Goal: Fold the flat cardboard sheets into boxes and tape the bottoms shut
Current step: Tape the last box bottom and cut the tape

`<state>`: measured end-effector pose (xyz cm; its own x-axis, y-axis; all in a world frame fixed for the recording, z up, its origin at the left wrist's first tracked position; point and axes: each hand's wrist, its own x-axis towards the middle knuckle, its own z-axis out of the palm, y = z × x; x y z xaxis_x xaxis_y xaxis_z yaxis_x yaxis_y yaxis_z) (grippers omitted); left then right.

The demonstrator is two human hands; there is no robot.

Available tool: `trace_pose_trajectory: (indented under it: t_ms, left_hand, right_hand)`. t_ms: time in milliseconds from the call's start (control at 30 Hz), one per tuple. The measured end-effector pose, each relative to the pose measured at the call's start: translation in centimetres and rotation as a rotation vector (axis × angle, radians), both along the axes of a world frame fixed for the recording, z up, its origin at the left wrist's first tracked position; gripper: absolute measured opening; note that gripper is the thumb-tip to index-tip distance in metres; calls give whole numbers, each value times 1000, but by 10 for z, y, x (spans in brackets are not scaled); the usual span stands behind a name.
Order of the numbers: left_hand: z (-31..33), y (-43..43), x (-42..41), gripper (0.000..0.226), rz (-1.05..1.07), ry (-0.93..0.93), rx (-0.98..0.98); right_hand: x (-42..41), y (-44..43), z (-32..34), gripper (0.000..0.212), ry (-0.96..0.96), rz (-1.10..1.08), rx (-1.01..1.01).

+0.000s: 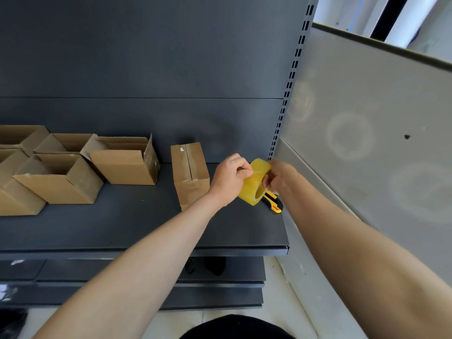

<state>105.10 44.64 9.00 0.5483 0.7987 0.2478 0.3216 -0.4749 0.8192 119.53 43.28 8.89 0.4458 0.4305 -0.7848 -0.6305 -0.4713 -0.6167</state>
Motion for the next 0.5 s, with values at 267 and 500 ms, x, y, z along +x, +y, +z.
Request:
trace_pose_trajectory:
  t_ms: [267, 500]
  left_hand:
    - [-12, -8, 9, 31, 342, -125, -824]
    - [-11, -6, 13, 22, 553, -120, -1129]
  right_hand:
    - [-5, 0, -6, 7, -4, -121, 93]
    - [-17, -6, -11, 15, -85, -190, 94]
